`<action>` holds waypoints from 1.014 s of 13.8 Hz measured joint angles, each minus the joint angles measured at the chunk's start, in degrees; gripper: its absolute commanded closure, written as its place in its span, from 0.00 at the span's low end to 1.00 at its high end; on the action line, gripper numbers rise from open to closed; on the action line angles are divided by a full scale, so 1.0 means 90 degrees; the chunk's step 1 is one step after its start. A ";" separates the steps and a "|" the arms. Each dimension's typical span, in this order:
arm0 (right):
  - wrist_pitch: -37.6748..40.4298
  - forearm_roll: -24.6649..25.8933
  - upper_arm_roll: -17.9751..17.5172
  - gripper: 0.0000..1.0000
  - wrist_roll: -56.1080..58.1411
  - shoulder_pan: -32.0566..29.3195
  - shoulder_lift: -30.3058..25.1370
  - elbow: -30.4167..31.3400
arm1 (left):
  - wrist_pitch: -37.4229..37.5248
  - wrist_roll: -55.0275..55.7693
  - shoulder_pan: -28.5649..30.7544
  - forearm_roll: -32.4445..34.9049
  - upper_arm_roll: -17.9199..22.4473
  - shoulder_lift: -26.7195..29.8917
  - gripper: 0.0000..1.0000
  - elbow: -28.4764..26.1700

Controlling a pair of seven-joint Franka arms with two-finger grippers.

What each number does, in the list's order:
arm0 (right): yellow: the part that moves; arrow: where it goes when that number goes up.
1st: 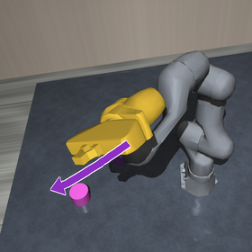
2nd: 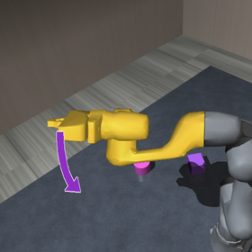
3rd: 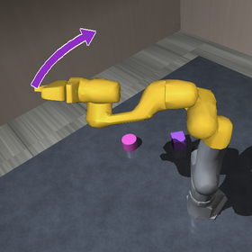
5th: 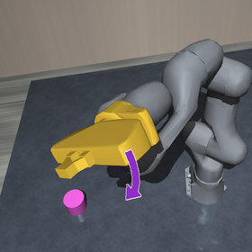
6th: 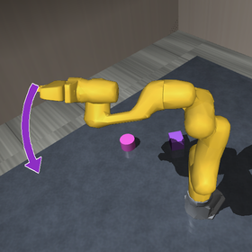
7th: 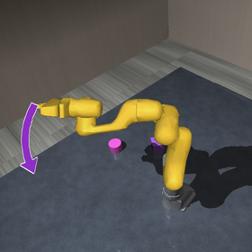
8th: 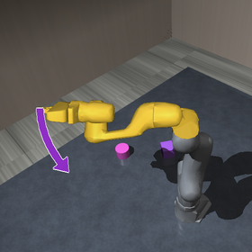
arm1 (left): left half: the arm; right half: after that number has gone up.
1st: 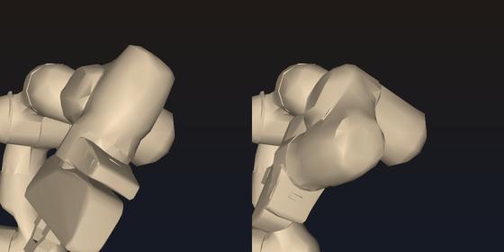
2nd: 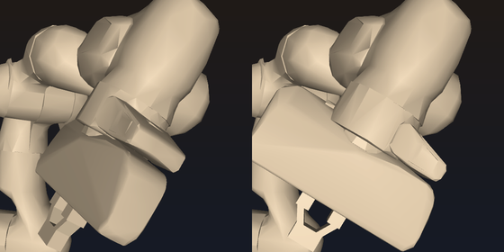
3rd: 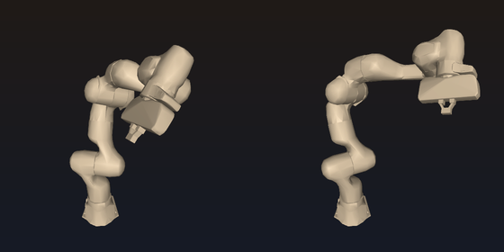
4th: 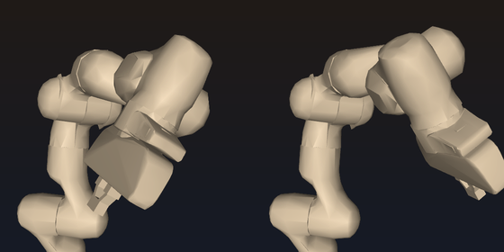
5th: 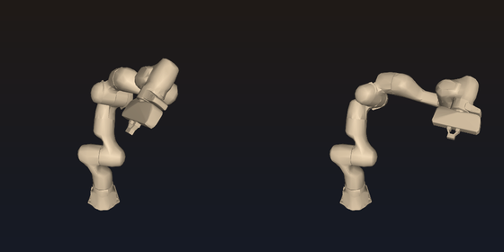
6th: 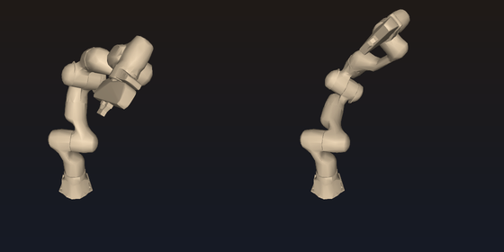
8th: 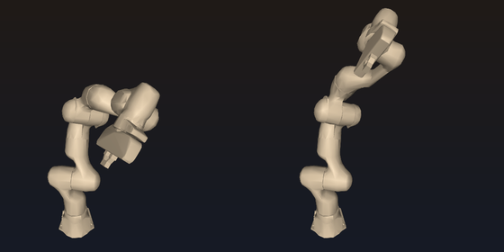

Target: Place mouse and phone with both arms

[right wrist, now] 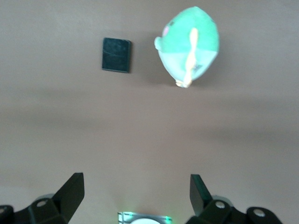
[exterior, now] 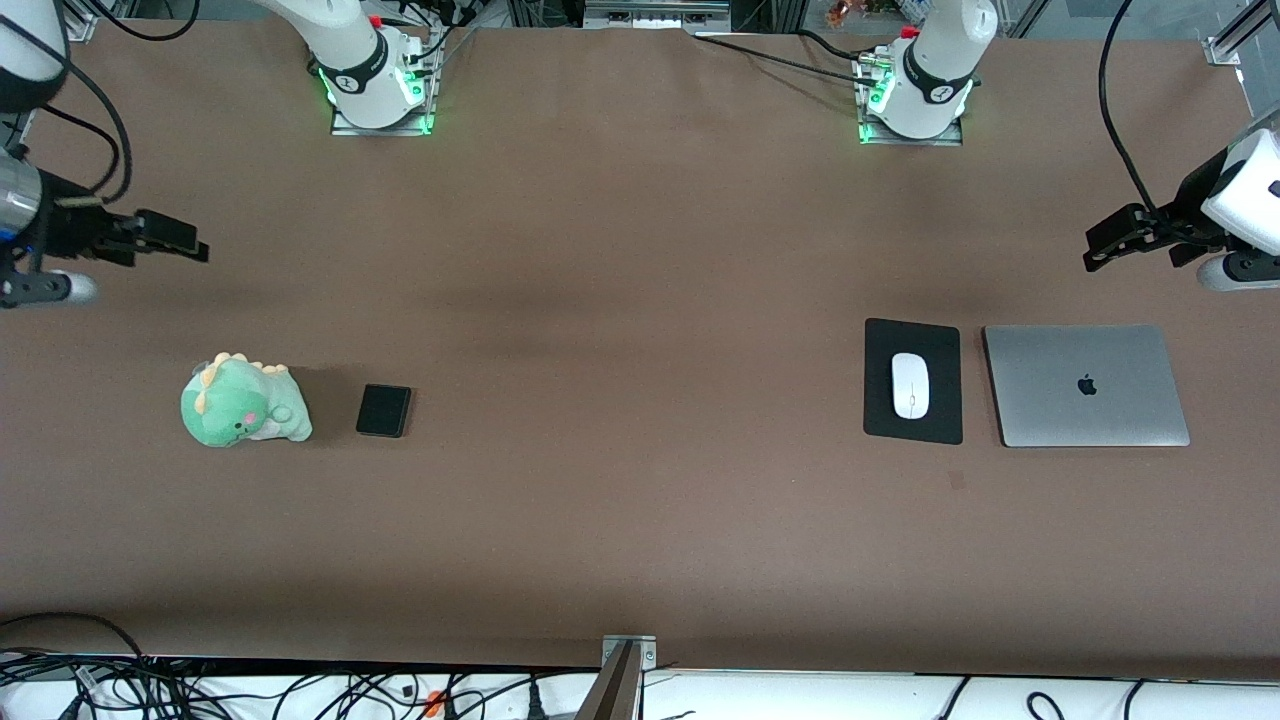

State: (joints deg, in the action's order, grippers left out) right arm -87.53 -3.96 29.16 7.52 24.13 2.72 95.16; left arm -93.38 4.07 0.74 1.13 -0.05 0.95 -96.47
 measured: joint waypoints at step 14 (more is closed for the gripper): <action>0.0436 0.0784 -0.2018 0.00 -0.0269 -0.1756 -0.0380 -0.0521 | 0.0005 0.0000 -0.0004 0.0000 -0.0027 -0.0002 0.00 0.0013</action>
State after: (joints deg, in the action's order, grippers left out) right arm -83.61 3.10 11.00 5.10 8.33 -0.71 90.47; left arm -93.33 4.07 0.70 1.13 -0.29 0.93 -96.35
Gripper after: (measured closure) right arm 0.000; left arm 0.000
